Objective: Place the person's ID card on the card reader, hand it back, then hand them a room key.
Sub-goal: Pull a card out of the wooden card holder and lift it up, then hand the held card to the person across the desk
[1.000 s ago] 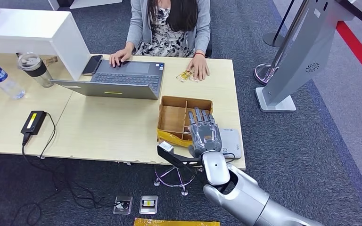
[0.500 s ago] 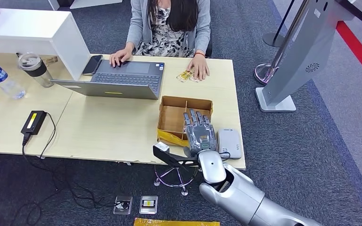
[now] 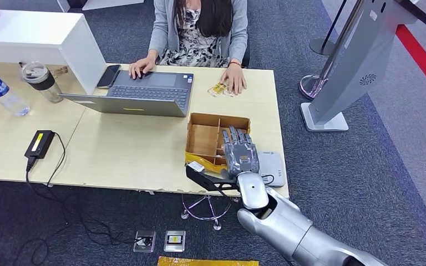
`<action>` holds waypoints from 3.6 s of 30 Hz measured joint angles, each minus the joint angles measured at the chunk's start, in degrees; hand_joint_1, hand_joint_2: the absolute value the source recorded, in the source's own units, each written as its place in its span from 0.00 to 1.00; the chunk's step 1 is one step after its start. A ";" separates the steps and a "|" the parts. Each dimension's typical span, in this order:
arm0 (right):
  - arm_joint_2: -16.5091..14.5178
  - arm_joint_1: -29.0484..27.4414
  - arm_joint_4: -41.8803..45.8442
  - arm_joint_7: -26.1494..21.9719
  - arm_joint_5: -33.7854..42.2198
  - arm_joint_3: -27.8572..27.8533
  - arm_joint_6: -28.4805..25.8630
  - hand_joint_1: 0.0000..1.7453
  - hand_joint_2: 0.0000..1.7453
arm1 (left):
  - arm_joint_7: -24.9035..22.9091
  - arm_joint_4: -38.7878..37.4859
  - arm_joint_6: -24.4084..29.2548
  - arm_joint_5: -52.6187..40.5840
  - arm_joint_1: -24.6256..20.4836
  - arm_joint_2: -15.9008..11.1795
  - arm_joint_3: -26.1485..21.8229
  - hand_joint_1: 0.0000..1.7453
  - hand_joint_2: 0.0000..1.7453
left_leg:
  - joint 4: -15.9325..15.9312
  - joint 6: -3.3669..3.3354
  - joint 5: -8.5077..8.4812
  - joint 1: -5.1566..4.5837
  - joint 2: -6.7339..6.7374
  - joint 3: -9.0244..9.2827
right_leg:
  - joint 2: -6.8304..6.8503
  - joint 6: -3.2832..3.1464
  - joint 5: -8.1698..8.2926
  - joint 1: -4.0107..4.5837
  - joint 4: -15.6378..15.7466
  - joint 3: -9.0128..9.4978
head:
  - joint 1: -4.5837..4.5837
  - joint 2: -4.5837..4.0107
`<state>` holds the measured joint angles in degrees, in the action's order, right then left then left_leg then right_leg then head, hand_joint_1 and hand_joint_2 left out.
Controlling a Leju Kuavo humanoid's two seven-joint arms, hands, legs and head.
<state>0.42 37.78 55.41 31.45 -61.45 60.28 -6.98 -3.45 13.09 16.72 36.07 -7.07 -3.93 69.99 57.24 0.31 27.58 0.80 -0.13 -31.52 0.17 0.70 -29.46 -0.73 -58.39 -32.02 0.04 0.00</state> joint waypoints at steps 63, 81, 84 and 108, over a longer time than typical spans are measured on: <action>-0.50 1.55 -4.53 -0.64 3.49 2.24 -4.01 1.00 1.00 | -0.02 0.00 0.45 0.34 0.05 -0.02 0.00 0.00 0.00 | 0.00 0.00 0.00 0.00 0.00 0.01 | -0.01 0.00 0.00 0.00 0.00 0.01 | 0.01 0.00; -3.07 8.78 0.44 -3.86 -0.77 2.15 -11.67 1.00 1.00 | 0.17 0.00 -0.34 -1.11 0.04 0.02 0.02 0.00 0.00 | 0.00 0.03 -0.03 0.00 0.01 0.01 | -0.02 0.00 0.01 0.00 -0.01 0.01 | 0.00 0.00; -3.80 9.57 0.08 -4.37 -0.47 2.15 -11.71 1.00 1.00 | 0.17 0.00 -0.55 -1.24 0.04 0.02 0.04 0.00 0.00 | 0.00 0.03 -0.03 0.00 0.01 0.01 | -0.01 0.00 0.01 0.00 -0.01 0.00 | 0.01 0.00; -8.68 12.92 -10.12 -6.46 1.32 2.15 -12.50 0.00 0.25 | 0.17 0.00 -0.63 -1.03 0.06 0.07 0.33 0.00 0.00 | 0.01 0.04 -0.03 0.00 0.01 0.02 | -0.01 0.00 0.01 0.00 -0.01 0.00 | 0.01 0.00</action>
<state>-8.26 50.70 45.29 24.98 -60.13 62.42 -19.47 -3.28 13.09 16.09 35.04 -7.01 -3.87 70.31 57.24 0.35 27.55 0.80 -0.12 -31.50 0.16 0.70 -29.45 -0.73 -58.40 -32.02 0.04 0.00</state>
